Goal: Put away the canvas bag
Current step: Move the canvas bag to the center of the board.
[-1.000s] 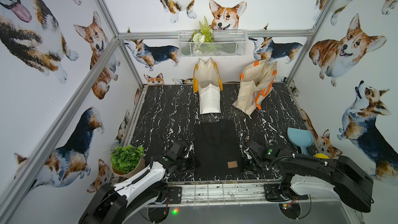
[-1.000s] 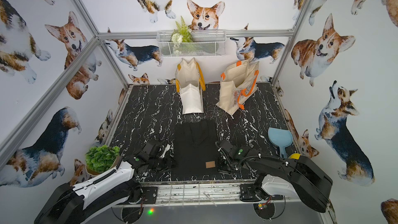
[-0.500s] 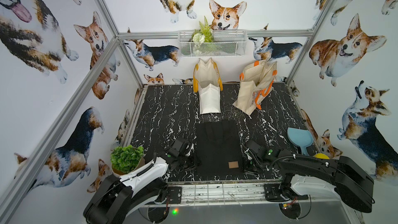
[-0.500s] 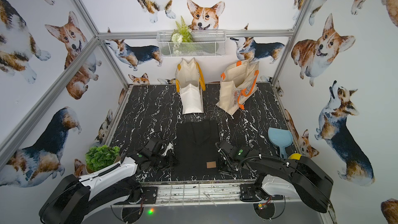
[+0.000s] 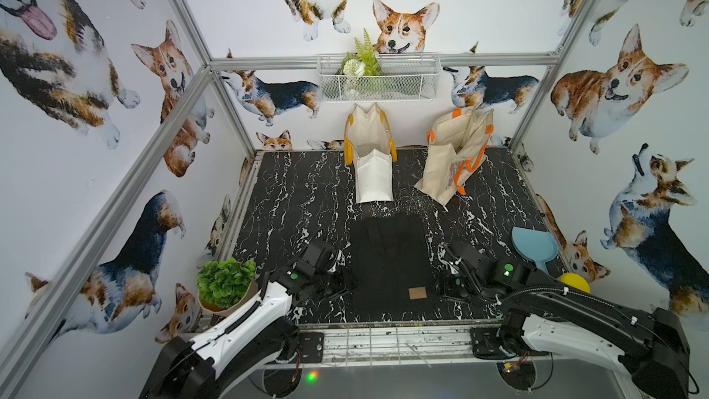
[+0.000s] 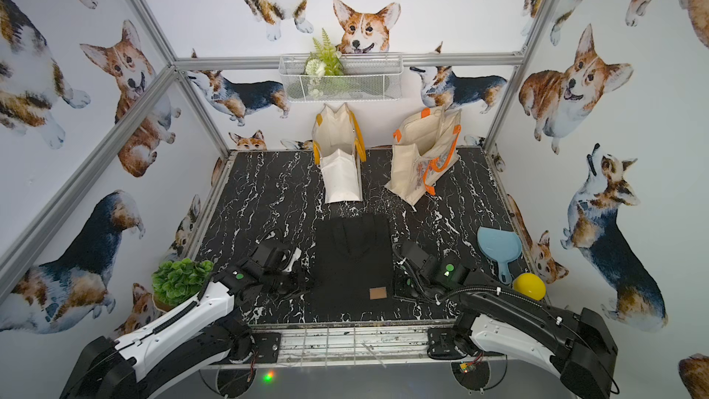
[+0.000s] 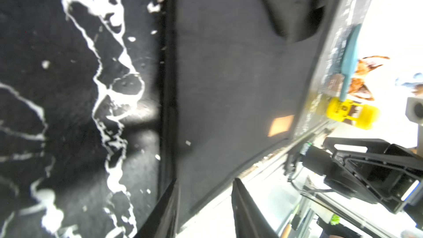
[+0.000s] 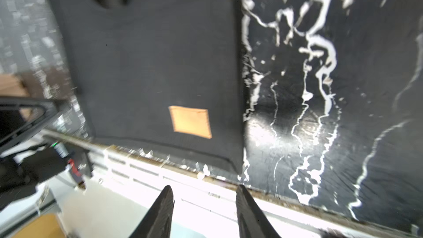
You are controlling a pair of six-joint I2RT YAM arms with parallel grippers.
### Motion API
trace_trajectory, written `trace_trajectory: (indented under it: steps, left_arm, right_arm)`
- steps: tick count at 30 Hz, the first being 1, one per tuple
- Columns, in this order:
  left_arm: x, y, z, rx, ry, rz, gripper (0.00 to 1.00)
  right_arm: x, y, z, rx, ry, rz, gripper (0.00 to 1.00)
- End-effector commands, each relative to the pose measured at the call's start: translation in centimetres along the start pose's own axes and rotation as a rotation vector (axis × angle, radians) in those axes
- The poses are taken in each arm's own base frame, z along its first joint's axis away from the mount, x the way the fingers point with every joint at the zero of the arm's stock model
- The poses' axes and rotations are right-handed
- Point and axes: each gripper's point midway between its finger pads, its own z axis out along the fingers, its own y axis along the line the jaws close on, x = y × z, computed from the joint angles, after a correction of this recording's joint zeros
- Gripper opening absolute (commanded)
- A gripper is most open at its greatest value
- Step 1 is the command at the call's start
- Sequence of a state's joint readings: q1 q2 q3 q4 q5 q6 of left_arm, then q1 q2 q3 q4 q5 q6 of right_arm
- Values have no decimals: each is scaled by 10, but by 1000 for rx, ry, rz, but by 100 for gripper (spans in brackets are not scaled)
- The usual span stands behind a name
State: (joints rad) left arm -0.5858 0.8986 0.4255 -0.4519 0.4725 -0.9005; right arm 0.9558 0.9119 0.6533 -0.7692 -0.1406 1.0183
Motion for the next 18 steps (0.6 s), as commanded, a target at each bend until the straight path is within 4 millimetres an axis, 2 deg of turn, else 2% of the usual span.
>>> trace_trajectory:
  steps: [1, 3, 6, 10, 14, 18]
  left_arm:
    - [9, -5, -20, -28, 21, -51, 41]
    - [8, -18, -33, -15, 13, -23, 41]
    - [-5, -41, -51, -7, -32, 33, 41]
    - [-44, -74, -66, 0, -161, 93, 39]
    - [-79, -111, -77, 49, -274, 104, 38]
    - [-113, -137, -79, 12, -348, 280, 38]
  right_arm:
    - [6, -15, -21, 89, 16, -33, 47]
    - [5, -11, -30, 90, 17, -54, 47]
    - [-1, -6, -40, 106, 5, -90, 47]
    - [-15, 11, -52, 116, -18, -154, 48]
    - [-30, 27, -49, 102, -48, -189, 48]
    - [-42, 40, -45, 80, -81, -197, 48]
